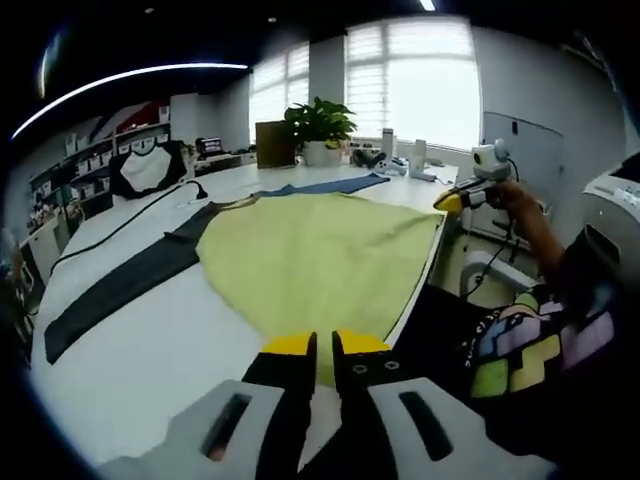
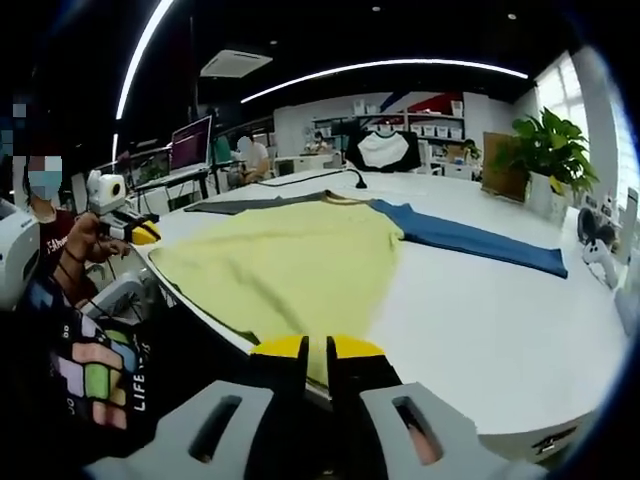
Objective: Fold the garment on the visible template until the final outline fits inside the template.
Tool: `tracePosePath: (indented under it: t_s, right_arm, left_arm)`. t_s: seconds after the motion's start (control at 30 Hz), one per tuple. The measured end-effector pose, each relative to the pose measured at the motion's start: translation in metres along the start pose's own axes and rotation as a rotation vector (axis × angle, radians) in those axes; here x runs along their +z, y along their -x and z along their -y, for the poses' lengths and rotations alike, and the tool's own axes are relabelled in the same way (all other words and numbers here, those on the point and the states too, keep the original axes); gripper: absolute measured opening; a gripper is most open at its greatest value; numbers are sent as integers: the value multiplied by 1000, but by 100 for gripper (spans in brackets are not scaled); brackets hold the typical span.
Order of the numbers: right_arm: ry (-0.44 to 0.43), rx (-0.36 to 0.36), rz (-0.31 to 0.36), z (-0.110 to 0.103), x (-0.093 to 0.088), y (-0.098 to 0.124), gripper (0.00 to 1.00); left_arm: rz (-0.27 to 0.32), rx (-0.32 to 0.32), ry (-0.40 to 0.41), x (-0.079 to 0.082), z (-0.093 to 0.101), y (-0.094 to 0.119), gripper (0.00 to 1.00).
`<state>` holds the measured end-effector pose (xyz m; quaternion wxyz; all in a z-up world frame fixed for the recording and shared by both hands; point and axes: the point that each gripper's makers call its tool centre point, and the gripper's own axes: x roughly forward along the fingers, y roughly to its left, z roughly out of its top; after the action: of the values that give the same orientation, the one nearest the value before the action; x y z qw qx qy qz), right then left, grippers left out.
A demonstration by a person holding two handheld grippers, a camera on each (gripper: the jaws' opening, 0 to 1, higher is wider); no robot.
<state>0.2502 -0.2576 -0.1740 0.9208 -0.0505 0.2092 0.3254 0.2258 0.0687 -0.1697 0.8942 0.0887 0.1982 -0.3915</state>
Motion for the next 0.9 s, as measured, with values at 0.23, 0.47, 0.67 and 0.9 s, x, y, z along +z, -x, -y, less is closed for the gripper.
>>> tracePosePath:
  t_s: [0.23, 0.47, 0.67, 0.9]
  right_arm:
    - [67, 102, -33, -27, 0, -8, 13]
    - [81, 122, -67, -31, -5, -20, 20]
    - [68, 121, -79, -30, -7, -23, 20]
    - [59, 91, -110, -25, -12, -23, 18]
  left_arm:
    - [7, -81, -30, 3, 22, -8, 10]
    - [-15, -132, -15, -5, 33, -22, 15]
    - [10, -129, 34, -2, 30, -28, 15]
    - [11, -131, 60, -7, 29, -36, 15]
